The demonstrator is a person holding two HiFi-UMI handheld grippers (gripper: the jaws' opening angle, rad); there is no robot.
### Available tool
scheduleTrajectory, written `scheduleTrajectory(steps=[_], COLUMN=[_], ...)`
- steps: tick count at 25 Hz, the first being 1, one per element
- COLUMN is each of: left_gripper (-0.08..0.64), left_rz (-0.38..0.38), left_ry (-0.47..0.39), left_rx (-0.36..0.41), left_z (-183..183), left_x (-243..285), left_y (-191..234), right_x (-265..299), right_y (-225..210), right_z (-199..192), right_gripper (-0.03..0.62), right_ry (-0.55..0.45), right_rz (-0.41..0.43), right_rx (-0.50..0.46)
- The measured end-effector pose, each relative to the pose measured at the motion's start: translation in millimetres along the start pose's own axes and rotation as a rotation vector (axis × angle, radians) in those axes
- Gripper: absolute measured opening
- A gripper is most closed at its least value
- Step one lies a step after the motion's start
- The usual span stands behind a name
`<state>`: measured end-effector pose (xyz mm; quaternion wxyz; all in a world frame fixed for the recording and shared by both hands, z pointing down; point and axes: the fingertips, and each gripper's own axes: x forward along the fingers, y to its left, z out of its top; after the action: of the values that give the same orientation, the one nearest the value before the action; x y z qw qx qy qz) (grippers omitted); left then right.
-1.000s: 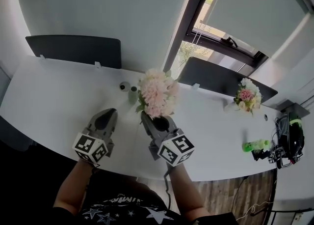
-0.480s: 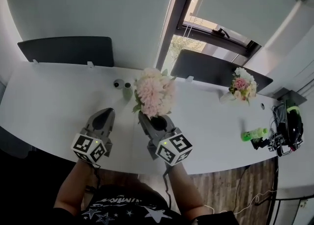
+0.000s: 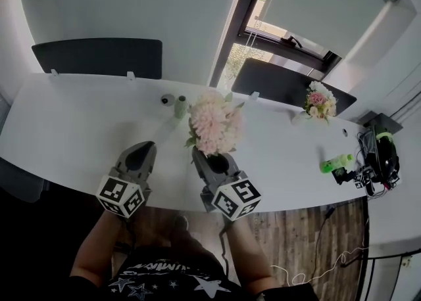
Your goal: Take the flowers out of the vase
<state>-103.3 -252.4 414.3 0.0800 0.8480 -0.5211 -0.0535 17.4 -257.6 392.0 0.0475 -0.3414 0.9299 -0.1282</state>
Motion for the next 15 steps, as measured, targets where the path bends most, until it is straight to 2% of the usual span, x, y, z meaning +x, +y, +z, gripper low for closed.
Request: scheduleTrajectory(steps=[15], left_gripper=[0.012], left_rz=[-0.029], left_ry=[-0.006], left_rx=[0.019], left_z=[16.0], left_x=[-155.1], left_y=[-25.9], right_x=[-64.6], right_y=[145.8], right_z=[-28.6], right_gripper=[0.08], right_ry=[-0.016], right_rz=[-0.035], right_rx=[0.002])
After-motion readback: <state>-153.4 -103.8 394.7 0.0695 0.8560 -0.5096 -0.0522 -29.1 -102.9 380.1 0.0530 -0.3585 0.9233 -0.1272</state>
